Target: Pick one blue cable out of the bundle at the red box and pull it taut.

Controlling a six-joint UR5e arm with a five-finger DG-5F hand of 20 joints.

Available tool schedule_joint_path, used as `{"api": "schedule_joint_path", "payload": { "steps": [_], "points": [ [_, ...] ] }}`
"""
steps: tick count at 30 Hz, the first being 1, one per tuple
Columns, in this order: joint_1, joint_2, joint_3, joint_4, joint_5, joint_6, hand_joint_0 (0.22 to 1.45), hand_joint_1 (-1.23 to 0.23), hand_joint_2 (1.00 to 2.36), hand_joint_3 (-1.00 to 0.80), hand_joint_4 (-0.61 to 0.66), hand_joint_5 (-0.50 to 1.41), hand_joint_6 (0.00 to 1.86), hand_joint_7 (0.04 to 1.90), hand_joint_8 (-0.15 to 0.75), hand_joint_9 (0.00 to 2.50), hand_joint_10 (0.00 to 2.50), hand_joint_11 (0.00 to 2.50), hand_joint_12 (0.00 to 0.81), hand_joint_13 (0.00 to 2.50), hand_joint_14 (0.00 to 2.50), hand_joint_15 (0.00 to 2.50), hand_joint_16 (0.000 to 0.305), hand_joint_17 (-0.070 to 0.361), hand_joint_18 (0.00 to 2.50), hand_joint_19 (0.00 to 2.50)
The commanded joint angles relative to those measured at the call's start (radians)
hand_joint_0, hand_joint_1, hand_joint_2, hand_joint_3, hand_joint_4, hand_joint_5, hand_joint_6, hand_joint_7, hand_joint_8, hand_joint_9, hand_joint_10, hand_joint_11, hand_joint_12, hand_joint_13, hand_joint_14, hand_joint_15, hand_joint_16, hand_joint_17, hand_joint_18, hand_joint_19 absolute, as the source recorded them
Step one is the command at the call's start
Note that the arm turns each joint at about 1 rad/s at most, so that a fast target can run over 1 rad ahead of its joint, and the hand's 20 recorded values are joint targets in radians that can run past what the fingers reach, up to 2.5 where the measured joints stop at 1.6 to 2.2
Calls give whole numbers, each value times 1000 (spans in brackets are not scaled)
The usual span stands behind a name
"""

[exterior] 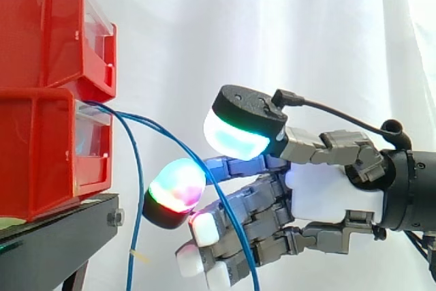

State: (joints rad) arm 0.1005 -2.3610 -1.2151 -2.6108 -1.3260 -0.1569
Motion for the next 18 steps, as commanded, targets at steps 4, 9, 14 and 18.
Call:
{"api": "schedule_joint_path", "payload": {
  "steps": [4,9,14,18],
  "points": [
    [-2,0,0,0,2,-67,551,-668,1004,-447,225,-75,501,1076,384,944,7,435,373,773,9,312,51,114,646,432],
    [-2,0,0,0,5,-67,555,-668,1004,-454,169,-68,500,1155,385,962,7,488,373,782,10,325,50,113,652,441],
    [-2,3,0,0,8,-64,589,-705,1008,-406,74,-103,683,885,386,976,7,537,371,794,12,333,49,111,663,436],
    [2,28,0,-23,10,-73,606,-727,1013,-350,28,-130,773,798,373,930,9,578,370,794,10,340,49,111,667,434]
  ]
}}
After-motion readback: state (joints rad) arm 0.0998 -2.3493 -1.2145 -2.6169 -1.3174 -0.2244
